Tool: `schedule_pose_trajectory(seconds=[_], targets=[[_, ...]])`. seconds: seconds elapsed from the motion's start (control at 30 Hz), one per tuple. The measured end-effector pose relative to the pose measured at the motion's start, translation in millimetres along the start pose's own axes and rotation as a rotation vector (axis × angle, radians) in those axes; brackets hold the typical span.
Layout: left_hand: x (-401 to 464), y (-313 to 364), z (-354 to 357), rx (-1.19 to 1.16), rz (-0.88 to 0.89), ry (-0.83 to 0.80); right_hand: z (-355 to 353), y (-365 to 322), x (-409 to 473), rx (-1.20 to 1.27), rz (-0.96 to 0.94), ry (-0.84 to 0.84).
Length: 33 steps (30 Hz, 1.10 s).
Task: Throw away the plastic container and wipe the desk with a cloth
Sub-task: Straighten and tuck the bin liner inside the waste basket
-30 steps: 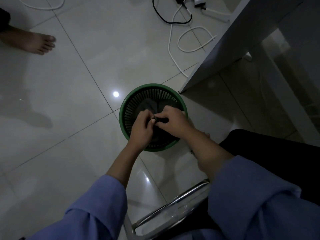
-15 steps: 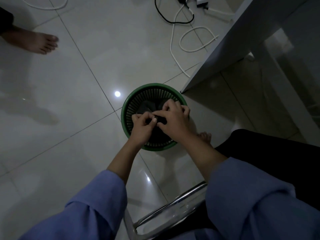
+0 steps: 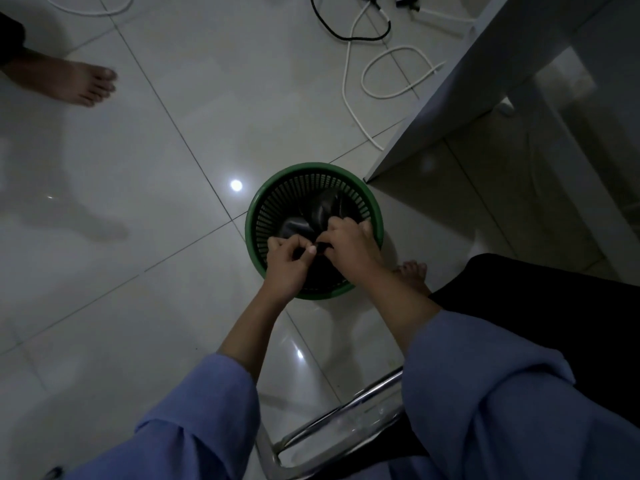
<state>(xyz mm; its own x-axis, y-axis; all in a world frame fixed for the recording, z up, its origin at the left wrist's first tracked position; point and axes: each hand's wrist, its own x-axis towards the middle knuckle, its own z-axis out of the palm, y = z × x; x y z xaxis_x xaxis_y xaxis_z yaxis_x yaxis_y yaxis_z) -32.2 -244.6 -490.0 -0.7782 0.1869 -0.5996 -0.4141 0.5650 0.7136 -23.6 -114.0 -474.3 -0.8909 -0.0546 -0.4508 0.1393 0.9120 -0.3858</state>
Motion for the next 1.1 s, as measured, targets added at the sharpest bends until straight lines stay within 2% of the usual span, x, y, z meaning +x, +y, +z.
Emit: schedule_pose_trajectory(seconds=[0.13,0.37,0.43,0.5,0.6,0.63,0.7,0.8,0.97,1.1], targets=[[7.6,-10.3,1.4,0.106,0.028,0.015,5.0,7.6,-1.1,0.163,0.047,0.016],[10.7,-19.2,-0.8,0.092,-0.004,0.068,3.0,27.7,-3.8,0.155,0.234,0.178],[6.6,-24.3,-1.8,0.095,0.023,0.181,4.0,33.0,-7.5,0.179,0.333,0.245],[0.2,-29.6,-2.6,0.107,0.029,0.386,5.3,34.4,-8.2,0.206,0.469,0.311],[-9.2,-34.2,-5.4,0.085,-0.174,0.608,6.3,36.2,-5.4,0.382,0.683,0.346],[-8.6,-39.9,-6.5,0.027,-0.275,0.612,7.0,38.1,-4.4,0.494,0.753,0.323],[-4.7,-52.7,-8.4,-0.134,-0.411,0.521,9.7,42.7,-5.5,0.664,0.873,0.222],[-1.1,-61.6,-10.7,-0.247,-0.357,0.328,12.2,44.6,-6.6,0.723,0.853,0.147],[10.5,-49.2,-23.0,-0.461,-0.338,0.427,5.6,36.0,6.3,0.855,0.749,0.144],[31.3,-43.4,-42.0,-0.57,-0.318,0.423,-1.1,27.6,23.8,1.059,0.645,0.11]])
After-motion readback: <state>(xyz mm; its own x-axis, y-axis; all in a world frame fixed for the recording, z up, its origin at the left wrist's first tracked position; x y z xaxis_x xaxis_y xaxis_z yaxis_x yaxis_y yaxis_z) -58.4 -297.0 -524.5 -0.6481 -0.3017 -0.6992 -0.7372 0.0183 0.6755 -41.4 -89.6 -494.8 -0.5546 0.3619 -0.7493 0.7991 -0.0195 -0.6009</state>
